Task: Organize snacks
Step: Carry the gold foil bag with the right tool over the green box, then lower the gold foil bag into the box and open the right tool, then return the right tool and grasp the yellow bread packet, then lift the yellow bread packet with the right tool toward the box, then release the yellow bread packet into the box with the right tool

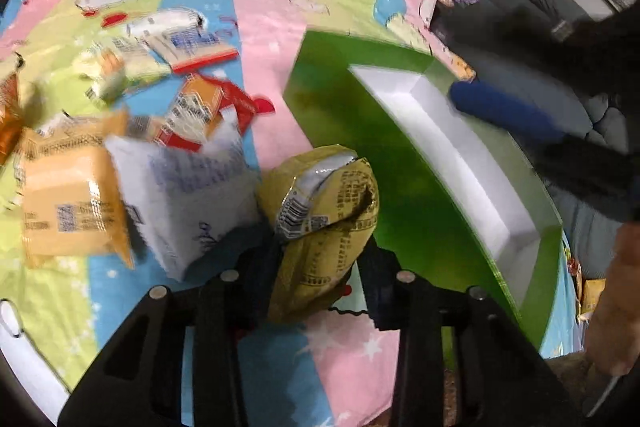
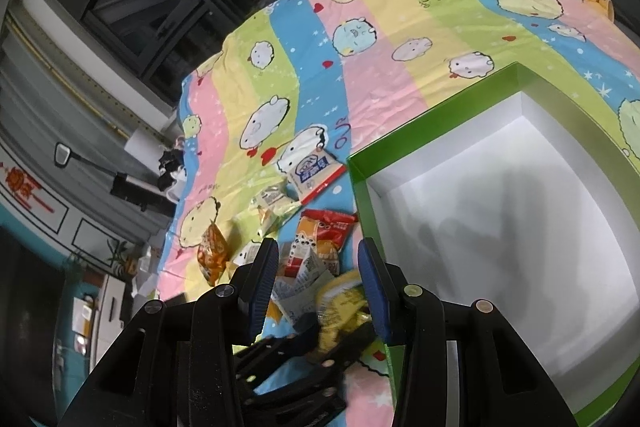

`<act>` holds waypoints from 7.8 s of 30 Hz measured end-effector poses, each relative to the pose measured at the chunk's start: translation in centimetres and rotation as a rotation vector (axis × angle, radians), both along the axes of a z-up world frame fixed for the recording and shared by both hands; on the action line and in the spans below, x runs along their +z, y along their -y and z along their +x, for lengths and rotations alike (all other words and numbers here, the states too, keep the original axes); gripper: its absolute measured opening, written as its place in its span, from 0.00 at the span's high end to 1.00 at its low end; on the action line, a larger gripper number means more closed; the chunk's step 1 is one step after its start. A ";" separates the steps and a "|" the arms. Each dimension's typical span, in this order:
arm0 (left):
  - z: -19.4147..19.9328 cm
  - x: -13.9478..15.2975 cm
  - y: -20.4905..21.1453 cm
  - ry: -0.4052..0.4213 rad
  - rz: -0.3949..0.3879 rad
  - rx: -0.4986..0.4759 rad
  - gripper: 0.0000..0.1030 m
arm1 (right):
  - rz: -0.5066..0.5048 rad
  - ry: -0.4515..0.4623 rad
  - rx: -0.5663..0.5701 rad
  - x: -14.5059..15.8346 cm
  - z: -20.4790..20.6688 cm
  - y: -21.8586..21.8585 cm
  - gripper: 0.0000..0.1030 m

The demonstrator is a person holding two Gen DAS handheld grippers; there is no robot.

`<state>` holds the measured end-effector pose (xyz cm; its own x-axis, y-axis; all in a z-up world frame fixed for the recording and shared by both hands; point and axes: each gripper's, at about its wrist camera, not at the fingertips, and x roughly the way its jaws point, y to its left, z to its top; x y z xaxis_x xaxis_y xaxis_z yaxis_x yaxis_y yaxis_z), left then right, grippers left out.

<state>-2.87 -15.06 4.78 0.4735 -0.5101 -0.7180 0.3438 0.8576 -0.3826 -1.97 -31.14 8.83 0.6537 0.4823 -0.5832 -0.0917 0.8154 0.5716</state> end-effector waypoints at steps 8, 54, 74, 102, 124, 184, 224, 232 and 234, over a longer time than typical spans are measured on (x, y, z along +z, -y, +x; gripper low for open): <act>-1.0 5.9 -0.1 0.151 -0.037 -0.028 0.64 | 0.024 0.020 0.052 0.7 -0.5 -0.7 0.57; 2.4 2.6 11.3 0.057 0.217 -0.274 0.69 | -0.042 -0.213 -0.222 -5.5 1.2 8.4 0.52; 1.6 4.3 8.9 0.108 0.219 -0.218 0.56 | -0.083 -0.207 -0.251 -4.9 0.8 6.7 0.52; 1.7 1.6 -15.6 0.021 0.015 0.258 0.04 | -0.143 -0.044 0.132 -2.0 3.6 -12.5 0.22; 3.8 -2.6 -14.5 -0.081 -0.127 0.187 0.38 | -0.158 -0.148 0.201 -6.5 5.3 -15.6 0.30; -4.0 12.7 -0.8 0.412 0.020 -0.052 0.50 | -0.016 0.291 0.056 6.0 -5.1 -3.8 0.36; 2.6 3.2 12.8 -0.024 -0.024 -0.336 0.55 | 0.018 -0.122 -0.281 -3.6 -1.0 10.4 0.36; 2.4 3.5 11.8 -0.009 -0.033 -0.317 0.48 | -0.026 -0.143 -0.336 -3.3 -1.3 10.5 0.34; 2.2 4.1 11.0 0.012 -0.039 -0.308 0.37 | -0.029 -0.123 -0.344 -2.8 -1.6 10.5 0.32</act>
<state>-0.64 -26.03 8.84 0.3005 -0.6578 -0.6906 0.5900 0.6971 -0.4074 -3.56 -41.65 6.01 0.6988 0.2286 -0.6778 0.2589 0.8025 0.5376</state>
